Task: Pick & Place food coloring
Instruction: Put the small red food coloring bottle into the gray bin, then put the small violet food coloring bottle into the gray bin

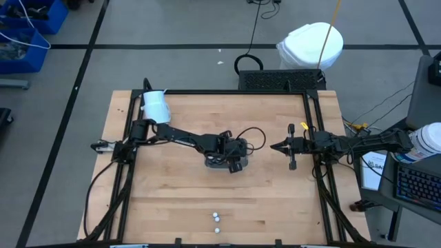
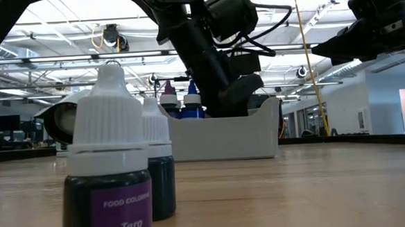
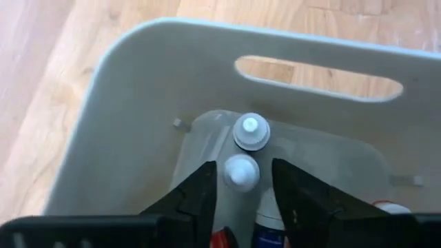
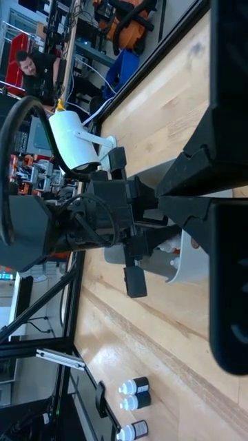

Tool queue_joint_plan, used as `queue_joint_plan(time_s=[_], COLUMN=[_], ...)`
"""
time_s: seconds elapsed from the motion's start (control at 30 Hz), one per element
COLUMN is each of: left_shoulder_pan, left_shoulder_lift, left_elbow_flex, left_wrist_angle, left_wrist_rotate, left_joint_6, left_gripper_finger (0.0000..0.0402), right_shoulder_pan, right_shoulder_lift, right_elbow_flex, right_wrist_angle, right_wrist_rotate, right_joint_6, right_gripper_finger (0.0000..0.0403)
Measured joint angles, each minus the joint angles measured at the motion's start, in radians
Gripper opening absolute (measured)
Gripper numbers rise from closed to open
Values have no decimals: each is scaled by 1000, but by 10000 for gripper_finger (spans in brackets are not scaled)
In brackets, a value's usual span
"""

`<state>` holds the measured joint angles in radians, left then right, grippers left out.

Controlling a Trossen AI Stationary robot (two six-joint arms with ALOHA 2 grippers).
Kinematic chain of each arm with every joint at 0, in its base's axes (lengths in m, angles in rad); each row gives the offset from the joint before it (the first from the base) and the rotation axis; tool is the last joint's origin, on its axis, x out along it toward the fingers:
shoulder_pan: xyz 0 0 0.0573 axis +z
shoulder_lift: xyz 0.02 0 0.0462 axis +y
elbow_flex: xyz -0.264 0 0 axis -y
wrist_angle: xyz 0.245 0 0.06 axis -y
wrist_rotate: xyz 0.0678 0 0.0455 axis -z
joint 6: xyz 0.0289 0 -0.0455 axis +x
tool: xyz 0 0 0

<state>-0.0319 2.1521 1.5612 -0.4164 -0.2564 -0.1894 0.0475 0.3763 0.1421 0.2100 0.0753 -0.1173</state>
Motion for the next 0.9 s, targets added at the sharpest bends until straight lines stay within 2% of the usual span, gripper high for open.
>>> queue_joint_plan(time_s=[0.1,0.3,0.47,0.6,0.73,0.8,0.9], left_shoulder_pan=[0,0,0,-19,-92,-148,-246], left_shoulder_lift=[0,-21,-82,-116,-145,-142,-137], left_elbow_flex=[0,12,147,293,411,439,432], left_wrist_angle=[-3,-13,-122,-323,-534,-636,-662], left_wrist_rotate=[41,29,-7,-35,55,87,149], left_joint_6=[-1,18,39,35,26,-11,-69], left_gripper_finger=[174,215,229,230,221,204,162], right_shoulder_pan=[0,0,0,0,0,0,0], right_shoulder_lift=[0,0,0,0,1,3,3], right_elbow_flex=[0,0,0,0,0,0,0], right_wrist_angle=[0,-2,-2,-4,-18,-24,-29], right_wrist_rotate=[0,0,0,1,1,1,1], right_joint_6=[-1,-4,-4,-4,-4,-4,-4], right_gripper_finger=[0,0,0,0,0,0,0])
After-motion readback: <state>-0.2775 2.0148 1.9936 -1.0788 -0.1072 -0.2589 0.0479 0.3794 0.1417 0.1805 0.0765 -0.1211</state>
